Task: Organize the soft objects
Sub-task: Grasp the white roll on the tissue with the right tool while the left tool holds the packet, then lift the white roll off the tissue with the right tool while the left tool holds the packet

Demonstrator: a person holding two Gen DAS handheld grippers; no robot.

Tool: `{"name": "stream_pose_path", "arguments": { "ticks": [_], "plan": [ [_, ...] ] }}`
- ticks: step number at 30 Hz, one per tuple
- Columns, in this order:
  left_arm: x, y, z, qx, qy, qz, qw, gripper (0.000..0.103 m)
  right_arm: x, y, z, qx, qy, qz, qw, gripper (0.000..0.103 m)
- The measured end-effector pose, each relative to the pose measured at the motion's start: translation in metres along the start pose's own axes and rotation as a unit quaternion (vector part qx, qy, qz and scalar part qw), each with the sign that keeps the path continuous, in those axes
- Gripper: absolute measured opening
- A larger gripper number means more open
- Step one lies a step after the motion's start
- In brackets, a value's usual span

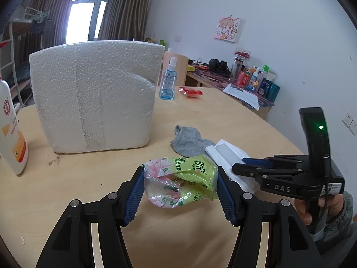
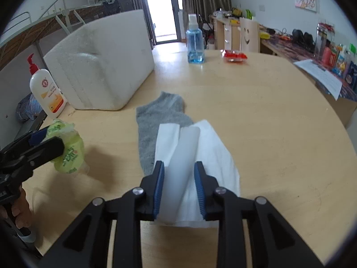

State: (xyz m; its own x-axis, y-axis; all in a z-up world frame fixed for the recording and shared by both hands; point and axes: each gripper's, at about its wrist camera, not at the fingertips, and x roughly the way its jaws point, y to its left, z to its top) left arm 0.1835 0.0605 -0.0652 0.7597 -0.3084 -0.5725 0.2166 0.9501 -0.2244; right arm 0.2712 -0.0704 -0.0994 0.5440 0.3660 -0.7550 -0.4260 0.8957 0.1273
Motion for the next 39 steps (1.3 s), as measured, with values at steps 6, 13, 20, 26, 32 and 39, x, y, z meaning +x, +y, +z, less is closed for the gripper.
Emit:
{"name": "stream_pose_path", "arguments": {
  "ticks": [6, 13, 20, 26, 32, 39],
  "plan": [
    [0.003, 0.002, -0.001, -0.005, 0.004, -0.004, 1.0000, 0.063, 0.007, -0.001, 0.000, 0.009, 0.011, 0.003, 1.000, 0.030],
    [0.002, 0.002, 0.000, -0.003, 0.000, -0.009, 1.0000, 0.063, -0.008, 0.000, 0.006, 0.013, -0.002, 0.004, 1.000, 0.020],
    [-0.006, 0.001, 0.001, -0.002, -0.010, -0.007, 0.9999, 0.063, -0.033, -0.004, 0.011, 0.021, -0.036, 0.009, 0.999, 0.019],
    [-0.013, -0.006, 0.001, 0.008, -0.017, -0.004, 0.9998, 0.063, -0.055, -0.001, 0.015, 0.001, -0.077, -0.007, 0.997, 0.019],
    [-0.016, -0.011, 0.000, 0.011, -0.020, -0.001, 0.9997, 0.063, -0.066, -0.007, 0.015, -0.015, -0.096, -0.051, 0.994, 0.019],
    [-0.018, -0.017, 0.001, 0.015, -0.022, -0.003, 0.9997, 0.063, -0.086, -0.030, 0.011, 0.008, -0.111, -0.075, 0.991, 0.019]
  ]
}}
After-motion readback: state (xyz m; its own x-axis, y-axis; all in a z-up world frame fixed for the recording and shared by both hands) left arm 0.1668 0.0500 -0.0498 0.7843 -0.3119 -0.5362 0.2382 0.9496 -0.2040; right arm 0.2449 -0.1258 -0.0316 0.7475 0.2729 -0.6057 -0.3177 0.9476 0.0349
